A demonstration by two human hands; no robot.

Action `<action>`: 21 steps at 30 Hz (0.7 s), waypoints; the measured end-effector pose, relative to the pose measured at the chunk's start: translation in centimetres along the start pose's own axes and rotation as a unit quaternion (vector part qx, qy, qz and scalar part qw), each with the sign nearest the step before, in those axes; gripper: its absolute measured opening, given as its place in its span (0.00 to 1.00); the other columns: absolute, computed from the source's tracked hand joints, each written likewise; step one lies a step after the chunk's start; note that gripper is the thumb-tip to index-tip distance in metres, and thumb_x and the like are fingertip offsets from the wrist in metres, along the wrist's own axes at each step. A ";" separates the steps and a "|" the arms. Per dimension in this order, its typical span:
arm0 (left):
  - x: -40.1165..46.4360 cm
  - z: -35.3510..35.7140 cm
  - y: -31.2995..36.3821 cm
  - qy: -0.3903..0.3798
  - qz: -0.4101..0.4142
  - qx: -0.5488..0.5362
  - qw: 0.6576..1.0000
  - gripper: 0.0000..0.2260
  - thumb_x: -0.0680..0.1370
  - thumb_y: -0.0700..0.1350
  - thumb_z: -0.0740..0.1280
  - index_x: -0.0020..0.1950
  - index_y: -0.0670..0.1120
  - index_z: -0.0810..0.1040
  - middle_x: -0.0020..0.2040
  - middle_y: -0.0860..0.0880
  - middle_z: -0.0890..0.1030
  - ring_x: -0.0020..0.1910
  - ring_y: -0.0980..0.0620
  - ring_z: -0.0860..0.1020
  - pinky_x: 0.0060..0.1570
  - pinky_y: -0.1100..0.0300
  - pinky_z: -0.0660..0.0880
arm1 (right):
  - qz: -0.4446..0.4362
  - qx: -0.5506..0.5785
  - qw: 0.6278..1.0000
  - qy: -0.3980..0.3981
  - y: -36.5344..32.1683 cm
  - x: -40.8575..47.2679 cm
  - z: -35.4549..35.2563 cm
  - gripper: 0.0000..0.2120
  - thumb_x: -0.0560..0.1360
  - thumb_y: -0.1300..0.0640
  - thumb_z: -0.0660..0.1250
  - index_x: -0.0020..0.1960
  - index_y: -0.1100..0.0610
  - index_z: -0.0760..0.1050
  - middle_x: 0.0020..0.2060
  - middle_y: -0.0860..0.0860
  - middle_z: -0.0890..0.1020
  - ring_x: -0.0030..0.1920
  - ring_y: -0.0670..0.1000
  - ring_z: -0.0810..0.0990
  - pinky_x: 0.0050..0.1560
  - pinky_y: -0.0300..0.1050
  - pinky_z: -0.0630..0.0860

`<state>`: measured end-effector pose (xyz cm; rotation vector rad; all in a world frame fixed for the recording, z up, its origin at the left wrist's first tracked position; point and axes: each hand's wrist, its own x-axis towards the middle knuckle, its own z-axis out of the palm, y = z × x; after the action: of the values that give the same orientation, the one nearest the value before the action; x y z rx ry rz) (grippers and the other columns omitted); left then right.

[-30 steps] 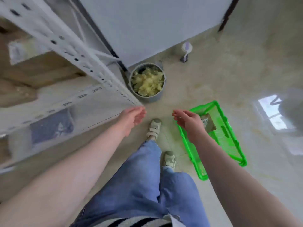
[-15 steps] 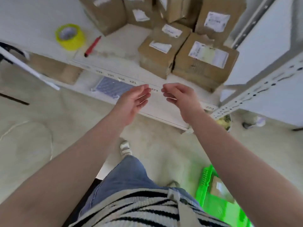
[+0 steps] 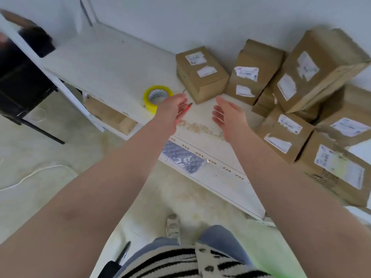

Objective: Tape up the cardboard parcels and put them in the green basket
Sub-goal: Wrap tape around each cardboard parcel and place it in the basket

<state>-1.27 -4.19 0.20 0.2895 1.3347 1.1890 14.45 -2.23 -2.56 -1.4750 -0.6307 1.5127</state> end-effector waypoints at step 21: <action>18.1 5.7 4.5 -0.033 -0.061 0.172 0.983 0.24 0.78 0.54 0.70 0.70 0.43 0.72 0.63 0.48 0.78 0.54 0.49 0.76 0.56 0.57 0.73 | 0.122 -0.051 0.986 0.102 -3.1 17.0 7.7 0.26 0.77 0.48 0.69 0.69 0.61 0.68 0.58 0.59 0.77 0.56 0.58 0.78 0.57 0.57 0.77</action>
<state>-2.39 14.48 -5.27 0.4818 1.4762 0.8362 9.83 15.49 -7.24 -1.8133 -0.4222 1.5029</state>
